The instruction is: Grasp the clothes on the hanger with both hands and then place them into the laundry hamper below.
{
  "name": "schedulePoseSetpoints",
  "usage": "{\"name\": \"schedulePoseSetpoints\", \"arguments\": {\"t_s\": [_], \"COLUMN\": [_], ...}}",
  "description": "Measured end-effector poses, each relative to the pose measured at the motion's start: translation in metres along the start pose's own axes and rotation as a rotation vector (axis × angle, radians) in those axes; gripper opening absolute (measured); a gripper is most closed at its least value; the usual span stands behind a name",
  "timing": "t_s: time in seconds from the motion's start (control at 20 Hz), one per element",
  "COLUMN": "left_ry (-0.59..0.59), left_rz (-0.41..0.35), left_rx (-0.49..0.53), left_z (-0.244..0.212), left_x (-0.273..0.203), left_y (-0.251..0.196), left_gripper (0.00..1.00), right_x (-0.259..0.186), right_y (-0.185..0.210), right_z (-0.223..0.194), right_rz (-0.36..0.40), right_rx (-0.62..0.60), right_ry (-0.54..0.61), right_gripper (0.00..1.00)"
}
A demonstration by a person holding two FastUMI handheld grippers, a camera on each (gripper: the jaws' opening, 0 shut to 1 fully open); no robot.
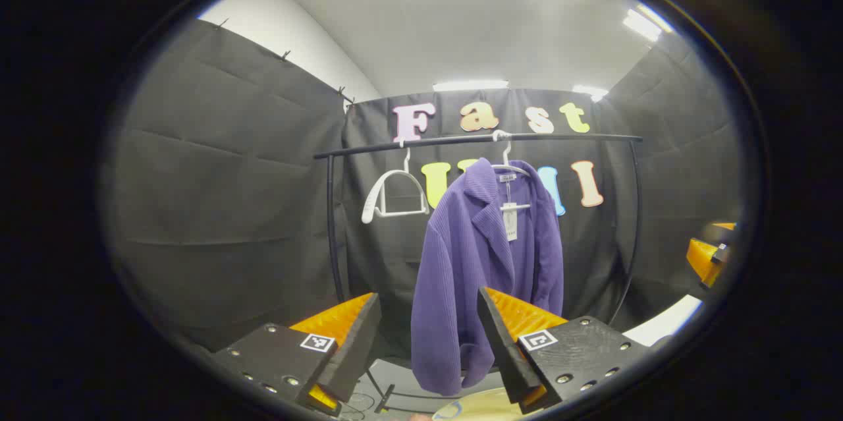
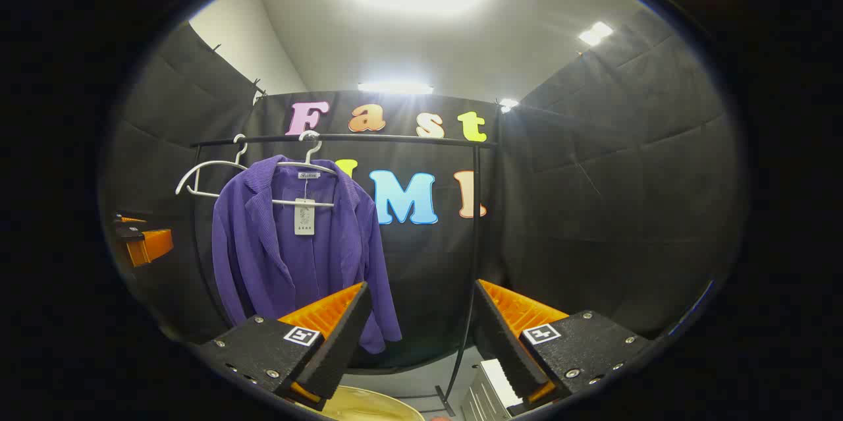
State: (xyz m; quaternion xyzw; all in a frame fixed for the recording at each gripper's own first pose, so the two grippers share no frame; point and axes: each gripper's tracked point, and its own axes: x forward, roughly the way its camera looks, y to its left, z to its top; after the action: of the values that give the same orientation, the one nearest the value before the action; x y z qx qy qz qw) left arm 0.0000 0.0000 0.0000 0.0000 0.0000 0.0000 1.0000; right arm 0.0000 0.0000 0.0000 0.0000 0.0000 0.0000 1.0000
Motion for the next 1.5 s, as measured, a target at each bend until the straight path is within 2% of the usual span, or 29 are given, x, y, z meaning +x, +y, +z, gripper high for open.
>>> {"name": "schedulePoseSetpoints", "arguments": {"t_s": [1.0,1.15,1.2,1.5], "left_ry": [-0.014,-0.021,-0.021,-0.019], "left_rz": [-0.021,-0.045,-0.052,-0.115], "left_rx": [0.015,0.009,0.006,-0.049], "left_z": [0.002,0.009,0.012,0.033], "left_x": [0.020,0.030,0.034,0.062], "left_y": [0.005,0.006,0.008,0.008], "left_gripper": [0.92,0.92,0.85,0.85], "right_x": [0.012,0.022,0.026,0.056], "right_y": [0.014,0.017,0.019,0.046], "right_z": [-0.001,0.012,0.017,0.033], "right_rz": [-0.008,-0.022,-0.023,0.002], "right_rx": [-0.037,-0.043,-0.041,-0.028], "right_ry": [-0.007,-0.033,-0.039,-0.038], "right_gripper": [0.96,0.96,0.96,0.96]}}
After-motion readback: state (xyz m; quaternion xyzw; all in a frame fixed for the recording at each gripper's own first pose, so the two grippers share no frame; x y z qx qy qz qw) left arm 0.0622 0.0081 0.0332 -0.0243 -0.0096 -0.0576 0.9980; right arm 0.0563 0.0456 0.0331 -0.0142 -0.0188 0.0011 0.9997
